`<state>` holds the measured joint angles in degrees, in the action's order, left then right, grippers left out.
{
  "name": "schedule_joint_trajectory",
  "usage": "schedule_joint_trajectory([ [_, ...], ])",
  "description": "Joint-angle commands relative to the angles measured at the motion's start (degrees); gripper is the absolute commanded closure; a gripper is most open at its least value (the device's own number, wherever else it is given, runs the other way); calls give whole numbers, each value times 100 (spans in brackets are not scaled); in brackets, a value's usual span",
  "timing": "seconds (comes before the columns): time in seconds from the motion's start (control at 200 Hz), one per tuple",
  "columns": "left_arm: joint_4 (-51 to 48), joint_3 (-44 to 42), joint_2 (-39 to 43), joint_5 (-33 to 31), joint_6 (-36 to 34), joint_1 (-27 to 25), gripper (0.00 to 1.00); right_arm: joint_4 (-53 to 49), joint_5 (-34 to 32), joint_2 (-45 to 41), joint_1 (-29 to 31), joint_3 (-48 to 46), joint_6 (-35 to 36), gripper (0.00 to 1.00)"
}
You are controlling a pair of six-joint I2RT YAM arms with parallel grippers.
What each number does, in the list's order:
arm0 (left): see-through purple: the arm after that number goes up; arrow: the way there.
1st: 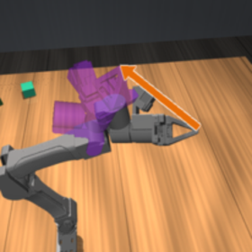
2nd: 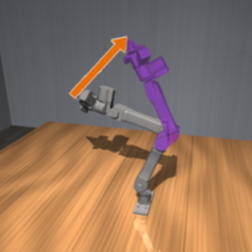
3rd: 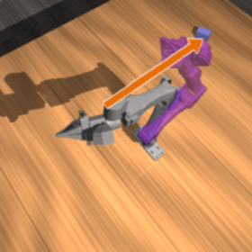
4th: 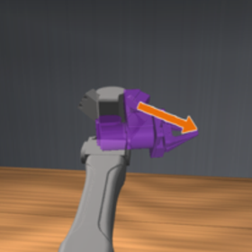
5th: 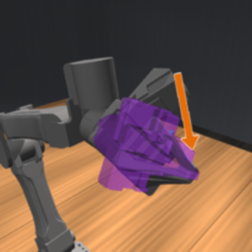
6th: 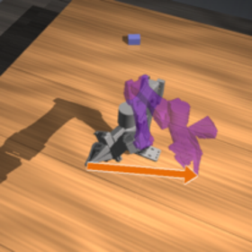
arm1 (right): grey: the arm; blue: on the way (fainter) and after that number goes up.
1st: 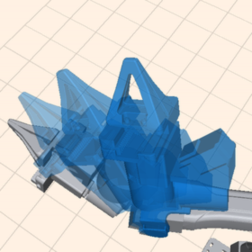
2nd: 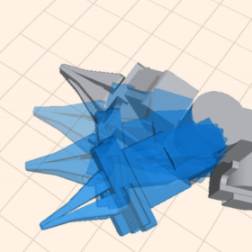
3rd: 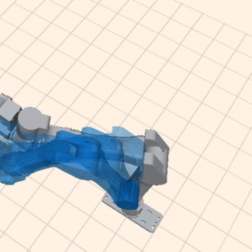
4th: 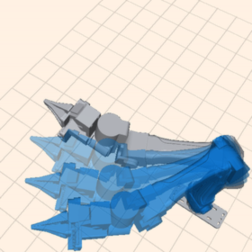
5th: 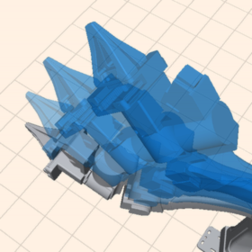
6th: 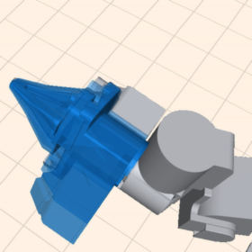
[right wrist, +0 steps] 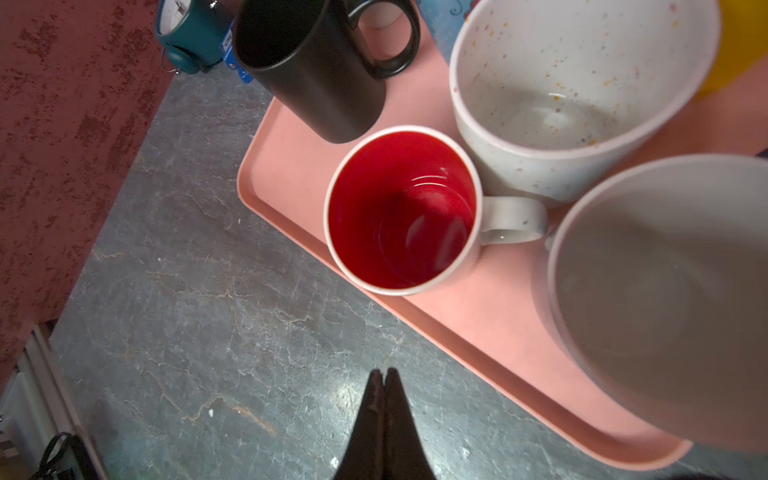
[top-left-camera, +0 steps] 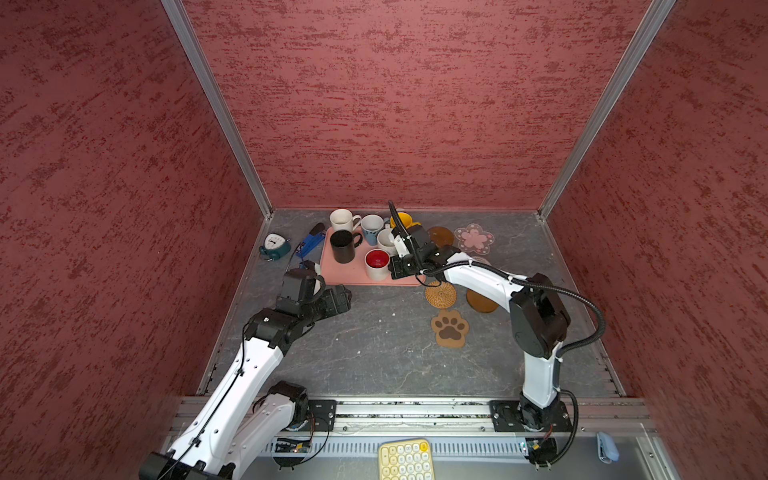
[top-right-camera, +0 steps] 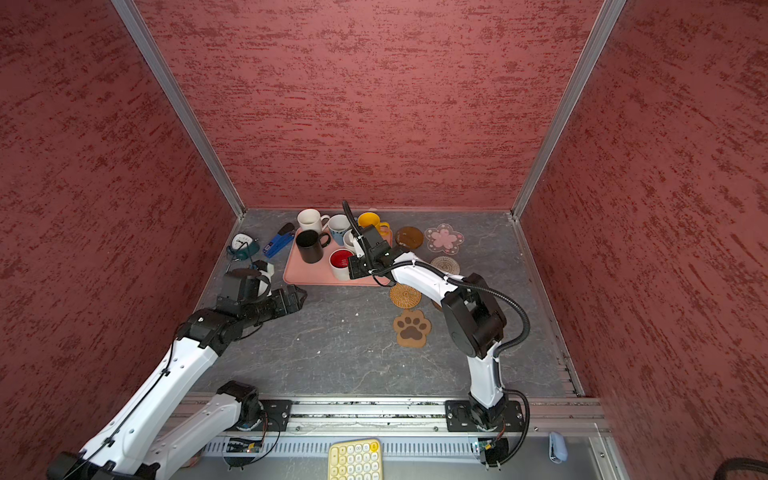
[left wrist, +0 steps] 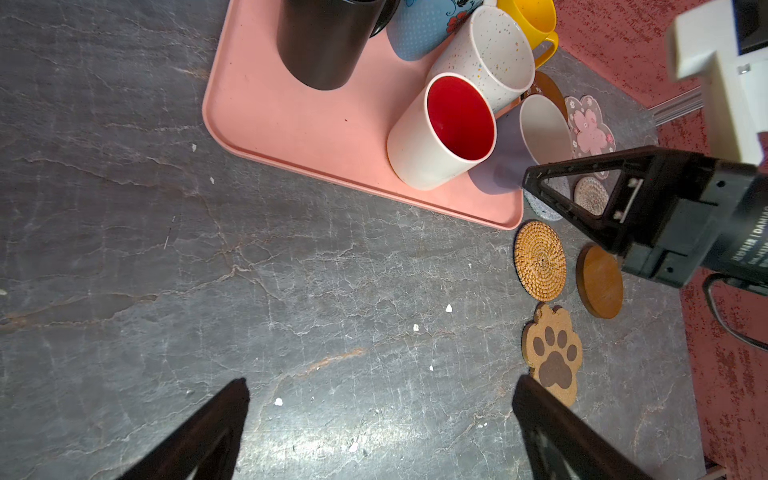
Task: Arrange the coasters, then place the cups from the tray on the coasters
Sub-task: 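Raise the right gripper and move it over the red-lined white mug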
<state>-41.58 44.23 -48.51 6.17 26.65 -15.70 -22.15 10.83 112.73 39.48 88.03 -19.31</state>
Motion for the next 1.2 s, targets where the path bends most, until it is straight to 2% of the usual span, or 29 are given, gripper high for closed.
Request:
schedule_joint_trajectory([
  [0.0,-8,17,65,90,-83,35,0,53,-448,176,-11,179,-11,100],
  [0.341,-86,77,118,105,-126,41,0,42,-1281,612,-13,502,-28,100],
  [0.696,-60,108,77,190,-169,46,0,202,-1563,1015,-11,727,-72,100],
  [0.907,-148,182,129,179,-200,49,0,268,-1449,1222,-11,920,-51,100],
  [1.197,-283,211,235,153,-222,46,0,592,-908,1292,40,922,113,100],
])
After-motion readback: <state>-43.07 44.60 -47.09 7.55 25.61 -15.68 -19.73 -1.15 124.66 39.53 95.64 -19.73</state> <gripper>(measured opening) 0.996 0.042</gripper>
